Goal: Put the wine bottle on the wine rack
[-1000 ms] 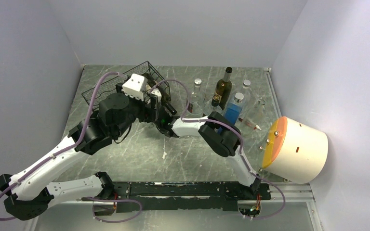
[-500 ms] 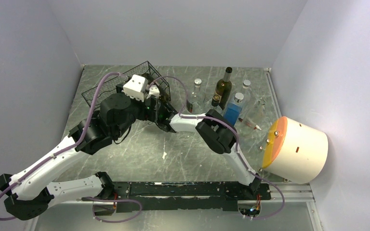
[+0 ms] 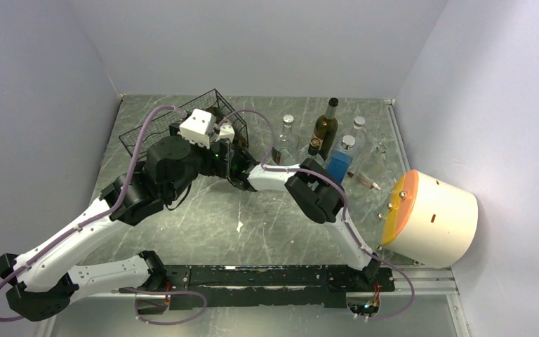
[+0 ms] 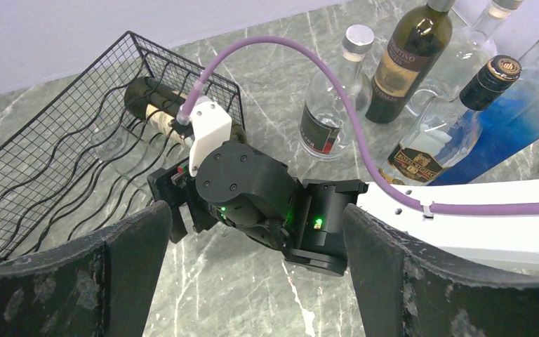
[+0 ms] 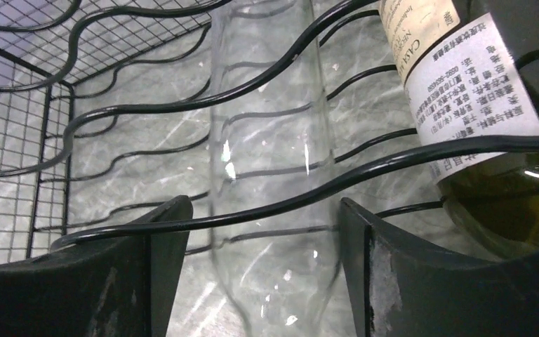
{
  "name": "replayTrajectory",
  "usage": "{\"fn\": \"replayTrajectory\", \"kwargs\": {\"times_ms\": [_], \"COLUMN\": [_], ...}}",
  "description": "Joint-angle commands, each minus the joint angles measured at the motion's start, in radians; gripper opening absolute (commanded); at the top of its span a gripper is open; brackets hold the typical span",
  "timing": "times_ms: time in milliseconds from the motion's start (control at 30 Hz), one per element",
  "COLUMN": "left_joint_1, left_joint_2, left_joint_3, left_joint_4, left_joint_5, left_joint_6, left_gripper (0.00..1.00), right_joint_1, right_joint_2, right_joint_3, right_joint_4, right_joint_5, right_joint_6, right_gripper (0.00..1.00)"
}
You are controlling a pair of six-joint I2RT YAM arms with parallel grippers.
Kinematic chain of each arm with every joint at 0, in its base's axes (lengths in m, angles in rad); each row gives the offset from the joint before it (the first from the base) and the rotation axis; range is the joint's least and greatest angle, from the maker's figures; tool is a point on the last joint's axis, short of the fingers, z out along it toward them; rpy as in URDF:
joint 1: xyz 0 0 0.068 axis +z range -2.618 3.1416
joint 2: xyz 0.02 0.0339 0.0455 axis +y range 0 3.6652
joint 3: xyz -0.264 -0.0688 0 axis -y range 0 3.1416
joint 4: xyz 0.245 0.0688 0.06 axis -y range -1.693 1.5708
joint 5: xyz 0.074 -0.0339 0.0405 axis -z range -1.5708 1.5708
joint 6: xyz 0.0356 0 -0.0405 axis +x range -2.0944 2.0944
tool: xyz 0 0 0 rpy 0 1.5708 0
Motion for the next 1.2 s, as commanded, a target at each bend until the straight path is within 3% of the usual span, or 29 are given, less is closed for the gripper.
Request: {"fn": "replayTrajectory", "kwargs": {"times_ms": [0, 133, 567, 967, 1167], "left_joint_1": [-0.002, -0.003, -0.002, -0.002, -0.002], "left_joint_2": [0.005, -0.005, -0.032, -0.056, -0.052], "left_joint_3": [0.038, 0.038, 0.040, 0.005, -0.001], "left_joint_4": [-0.008, 0.012, 0.016, 0.014, 0.010], "left_joint_5": [-0.006, -0.001, -0.016, -0.025, -0.026], "left_joint_6": [-0.005, 0.002, 0.011, -0.001, -0.002], "left_gripper": [0.95, 0.95, 0.95, 0.95, 0.95], "right_joint_1": [-0.009, -0.015, -0.015, -0.013, -0.010], "right_joint_2": [-0.074, -0.110, -0.250, -0.366, -0.354], "right_joint_3": [-0.047, -0.079, -0.157, -0.224, -0.266], "right_joint_4": [0.083, 0.084, 0.002, -0.339, -0.377], "right_joint_5": [0.018, -0.009, -0.023, 0.000, 0.036], "right_joint_6": [0.000, 0.010, 0.020, 0.101, 0.175], "right_gripper": [0.82, 0.87, 0.88, 0.65, 0.57]}}
